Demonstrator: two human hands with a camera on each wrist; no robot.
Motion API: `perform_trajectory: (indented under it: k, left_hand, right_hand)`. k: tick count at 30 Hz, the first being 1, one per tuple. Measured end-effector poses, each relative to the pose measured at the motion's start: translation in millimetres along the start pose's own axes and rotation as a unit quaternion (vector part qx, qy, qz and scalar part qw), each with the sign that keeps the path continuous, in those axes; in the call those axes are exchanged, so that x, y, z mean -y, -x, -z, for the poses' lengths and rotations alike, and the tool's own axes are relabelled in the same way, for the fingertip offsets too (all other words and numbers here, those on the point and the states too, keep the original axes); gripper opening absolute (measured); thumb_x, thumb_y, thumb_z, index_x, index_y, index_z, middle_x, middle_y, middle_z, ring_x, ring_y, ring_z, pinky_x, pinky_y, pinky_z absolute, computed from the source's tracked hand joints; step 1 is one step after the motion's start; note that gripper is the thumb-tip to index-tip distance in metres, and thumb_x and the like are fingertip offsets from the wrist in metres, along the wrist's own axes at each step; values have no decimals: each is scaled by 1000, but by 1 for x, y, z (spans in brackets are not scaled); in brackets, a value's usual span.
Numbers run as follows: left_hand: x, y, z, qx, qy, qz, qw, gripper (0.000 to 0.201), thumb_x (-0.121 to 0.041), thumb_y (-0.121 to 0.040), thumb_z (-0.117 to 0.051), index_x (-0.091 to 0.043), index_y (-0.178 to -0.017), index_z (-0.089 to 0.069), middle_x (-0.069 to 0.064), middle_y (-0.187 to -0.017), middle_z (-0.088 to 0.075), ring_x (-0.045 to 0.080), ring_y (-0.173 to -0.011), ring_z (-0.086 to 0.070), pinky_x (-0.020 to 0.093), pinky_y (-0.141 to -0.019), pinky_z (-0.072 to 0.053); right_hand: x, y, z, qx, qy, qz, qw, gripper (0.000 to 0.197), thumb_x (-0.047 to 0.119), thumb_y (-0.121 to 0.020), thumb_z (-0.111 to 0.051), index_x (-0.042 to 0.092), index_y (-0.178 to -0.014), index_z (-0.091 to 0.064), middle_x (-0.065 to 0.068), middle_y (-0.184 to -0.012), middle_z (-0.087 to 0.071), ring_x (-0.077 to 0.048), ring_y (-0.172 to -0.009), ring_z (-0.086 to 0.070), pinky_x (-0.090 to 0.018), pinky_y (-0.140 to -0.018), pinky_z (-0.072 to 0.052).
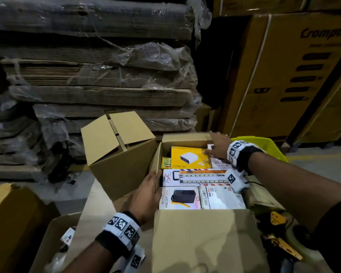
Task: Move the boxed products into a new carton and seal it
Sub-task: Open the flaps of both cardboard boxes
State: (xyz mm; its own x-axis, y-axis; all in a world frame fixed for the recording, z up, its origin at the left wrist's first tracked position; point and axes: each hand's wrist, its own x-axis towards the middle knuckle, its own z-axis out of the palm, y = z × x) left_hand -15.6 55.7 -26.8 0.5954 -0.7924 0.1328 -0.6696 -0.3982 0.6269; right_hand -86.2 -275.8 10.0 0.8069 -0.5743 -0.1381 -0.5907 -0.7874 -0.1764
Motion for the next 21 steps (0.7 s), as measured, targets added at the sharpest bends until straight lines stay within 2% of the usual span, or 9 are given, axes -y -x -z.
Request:
perform_trajectory:
  k: [3, 6, 9, 11, 12, 13, 15, 17, 21]
  left_hand:
    - [7, 8, 9, 27, 68, 28, 997, 62, -39, -97, -55, -21, -152, -31, -4, -151, -43, 13, -139, -41, 32, -114, -34]
    - [12, 25, 18, 55, 139, 71, 986, 92, -57, -85, -64, -19, -156, -19, -8, -147, -41, 6, -137, -40, 27, -114, -34]
    - [19, 48, 18, 105, 167, 70, 978, 114, -78, -66, -68, -25, -155, -19, -17, -147, -38, -2, -137, -38, 25, -114, -33]
    - [22, 59, 12, 135, 210, 66, 966, 107, -71, -67, -76, -32, -152, -23, -19, -148, -44, -2, -135, -43, 33, -115, -36]
    - [21, 62, 9, 149, 233, 62, 959, 100, -63, -70, -79, -34, -150, -25, -20, -144, -50, 0, -132, -48, 36, -113, -39]
    - [19, 65, 6, 154, 249, 57, 955, 95, -59, -72, -80, -37, -147, -28, -22, -140, -55, 2, -129, -52, 37, -111, -41]
    - [14, 69, 4, 146, 265, 51, 952, 89, -60, -70, -80, -42, -142, -30, -28, -134, -57, 3, -126, -56, 33, -108, -45]
    - [10, 69, 2, 136, 267, 46, 953, 88, -57, -74, -79, -40, -145, -29, -25, -136, -56, 5, -127, -55, 36, -108, -45]
    - [0, 71, -6, 111, 274, 37, 955, 83, -48, -79, -75, -29, -147, -32, -16, -139, -57, 9, -127, -56, 43, -108, -45]
  right_hand:
    - [-2, 27, 23, -27, -92, 13, 995, 89, 48, -84, -67, 6, -150, -23, -13, -156, -25, -28, -143, -24, -36, -115, -24]
    - [-9, 82, 44, -34, -112, 37, 992, 76, 42, -86, -68, 10, -147, -33, -11, -151, -34, -26, -138, -32, -32, -109, -28]
    - [-26, 143, 39, -48, -74, 50, 995, 73, 52, -85, -64, 10, -140, -43, -11, -143, -46, -27, -132, -38, -32, -108, -29]
    - [-41, 171, 17, -51, -14, 42, 998, 98, 86, -70, -40, 13, -136, -47, -10, -138, -50, -27, -127, -42, -36, -107, -33]
    - [-48, 180, 1, -40, -7, 35, 999, 114, 96, -60, -27, 15, -138, -44, -9, -143, -46, -26, -131, -40, -38, -109, -32]
    - [-51, 189, -11, -33, -22, 28, 999, 121, 98, -56, -25, 14, -143, -39, -9, -149, -38, -25, -137, -34, -37, -113, -28]
    - [-46, 200, -28, -28, -91, 21, 995, 108, 79, -68, -46, 10, -149, -26, -9, -157, -25, -23, -145, -22, -30, -118, -15]
    - [-37, 202, -38, -51, -154, 53, 985, 89, 55, -80, -59, 12, -150, -24, -7, -155, -29, -22, -144, -23, -28, -118, -15]
    - [-40, 184, -58, -69, -198, 70, 975, 87, 57, -79, -51, 20, -152, -20, 0, -156, -28, -18, -145, -22, -39, -118, -24]
